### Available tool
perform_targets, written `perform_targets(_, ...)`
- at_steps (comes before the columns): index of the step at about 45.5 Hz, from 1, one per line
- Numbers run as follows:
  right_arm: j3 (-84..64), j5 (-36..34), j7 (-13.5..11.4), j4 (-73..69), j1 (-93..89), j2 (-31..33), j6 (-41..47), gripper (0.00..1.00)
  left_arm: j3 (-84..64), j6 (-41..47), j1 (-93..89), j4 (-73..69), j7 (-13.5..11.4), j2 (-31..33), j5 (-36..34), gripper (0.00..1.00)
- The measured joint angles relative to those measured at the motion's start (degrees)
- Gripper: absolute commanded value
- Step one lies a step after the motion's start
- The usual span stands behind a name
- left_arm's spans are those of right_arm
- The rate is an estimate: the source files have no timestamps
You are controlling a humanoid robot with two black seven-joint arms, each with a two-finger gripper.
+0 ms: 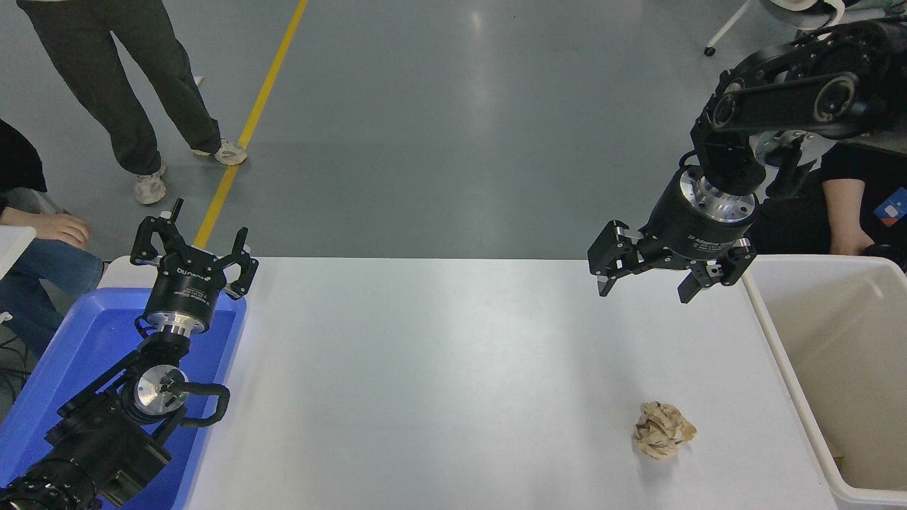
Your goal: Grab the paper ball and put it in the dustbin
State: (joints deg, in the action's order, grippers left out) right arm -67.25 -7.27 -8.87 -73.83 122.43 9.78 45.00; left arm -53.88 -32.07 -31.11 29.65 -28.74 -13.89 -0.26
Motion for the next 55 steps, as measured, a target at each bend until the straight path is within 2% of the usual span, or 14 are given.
perform_targets(55,0.25,0.16,0.0,2.74,-1.8,0.03,0.0,1.0,0.0,-0.01,0.0,0.04,0.01,0.0,0.0,0.98)
